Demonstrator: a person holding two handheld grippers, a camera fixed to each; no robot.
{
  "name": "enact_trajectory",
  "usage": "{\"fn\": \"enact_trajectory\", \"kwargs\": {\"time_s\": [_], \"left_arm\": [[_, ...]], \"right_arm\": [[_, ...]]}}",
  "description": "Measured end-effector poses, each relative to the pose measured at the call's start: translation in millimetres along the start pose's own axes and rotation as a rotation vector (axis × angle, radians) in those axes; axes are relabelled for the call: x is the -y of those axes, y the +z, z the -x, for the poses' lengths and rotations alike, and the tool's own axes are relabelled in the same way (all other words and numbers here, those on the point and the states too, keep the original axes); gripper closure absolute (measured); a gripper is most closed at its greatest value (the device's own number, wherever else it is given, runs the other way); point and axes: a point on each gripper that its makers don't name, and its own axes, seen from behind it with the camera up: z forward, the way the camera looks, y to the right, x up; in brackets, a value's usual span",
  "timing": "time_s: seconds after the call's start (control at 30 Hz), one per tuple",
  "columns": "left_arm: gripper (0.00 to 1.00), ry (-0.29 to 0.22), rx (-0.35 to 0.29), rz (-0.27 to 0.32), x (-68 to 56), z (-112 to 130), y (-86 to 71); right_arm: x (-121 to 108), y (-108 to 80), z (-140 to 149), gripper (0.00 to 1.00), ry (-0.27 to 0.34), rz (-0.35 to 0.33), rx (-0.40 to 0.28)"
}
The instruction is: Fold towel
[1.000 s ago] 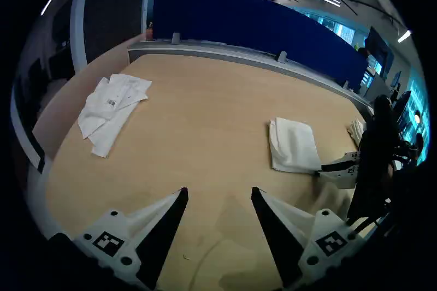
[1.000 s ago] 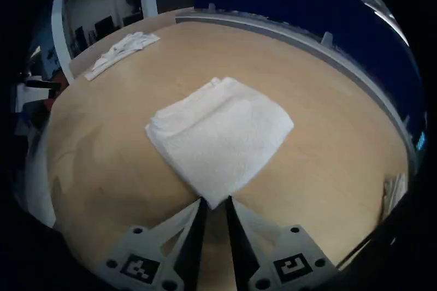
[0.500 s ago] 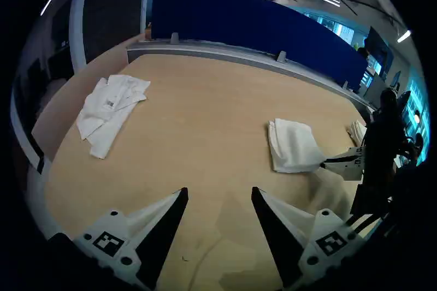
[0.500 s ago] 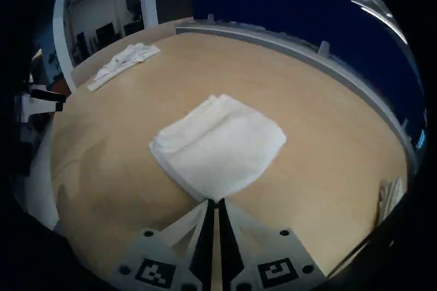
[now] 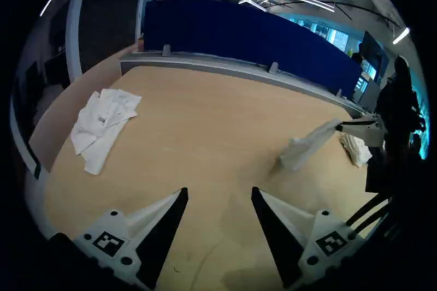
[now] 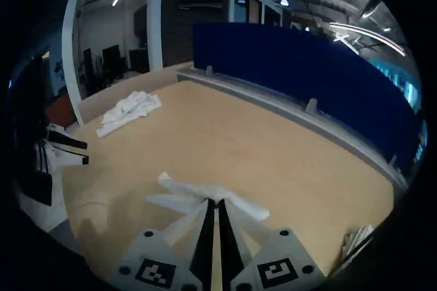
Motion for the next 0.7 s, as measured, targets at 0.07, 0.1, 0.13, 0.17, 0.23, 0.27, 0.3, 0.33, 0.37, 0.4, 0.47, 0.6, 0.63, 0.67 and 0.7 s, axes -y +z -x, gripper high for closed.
{"fn": "enact_trajectory", "kwargs": {"time_s": [0.07,0.1,0.13,0.17,0.23,0.27,0.3,0.33,0.37,0.4,0.47,0.6,0.63,0.67,0.7], "left_arm": [[0.14,0.002,-0.008,0.005,-4.1,-4,-0.2],[0.14,0.003,-0.012,0.008,-6.0,-6,-0.2],[0.14,0.004,-0.015,0.011,-8.4,-8,-0.5],[0.15,0.005,-0.018,0.013,-10.6,-10,-0.7],[0.15,0.007,-0.024,0.018,-15.1,-12,-1.2],[0.14,0.008,-0.026,0.02,-17.3,-14,-1.4],[0.14,0.008,-0.028,0.022,-19.4,-15,-1.5],[0.14,0.01,-0.031,0.024,-21.9,-16,-1.5],[0.14,0.011,-0.033,0.026,-24.2,-17,-1.4],[0.14,0.012,-0.035,0.028,-26.4,-18,-1.4],[0.14,0.014,-0.036,0.032,-31.1,-19,-1.6],[0.14,0.019,-0.036,0.036,-39.4,-21,-1.0],[0.14,0.02,-0.036,0.036,-41.5,-21,-0.7],[0.14,0.021,-0.036,0.037,-43.3,-21,-0.4],[0.14,0.023,-0.035,0.037,-45.1,-22,-0.1]], "right_arm": [[-8,-10.8,-12,0.95,-0.004,0.006,-0.019],[-12,-15.8,-17,0.95,-0.006,0.009,-0.027],[-18,-21.2,-20,0.95,-0.01,0.015,-0.03],[-23,-25.9,-22,0.95,-0.014,0.02,-0.032],[-33,-35.6,-24,0.95,-0.02,0.032,-0.035],[-39,-39.8,-24,0.95,-0.023,0.039,-0.034],[-44,-44.0,-24,0.95,-0.025,0.045,-0.034],[-51,-48.4,-24,0.95,-0.025,0.053,-0.034],[-57,-52.4,-23,0.95,-0.026,0.061,-0.034],[-63,-56.3,-23,0.95,-0.026,0.069,-0.034],[-77,-64.1,-22,0.95,-0.025,0.086,-0.036],[-107,-78.7,-21,0.95,-0.025,0.118,-0.034],[-116,-82.1,-20,0.95,-0.026,0.125,-0.032],[-123,-85.2,-20,0.95,-0.027,0.132,-0.03],[-131,-88.3,-19,0.95,-0.027,0.139,-0.027]]}}
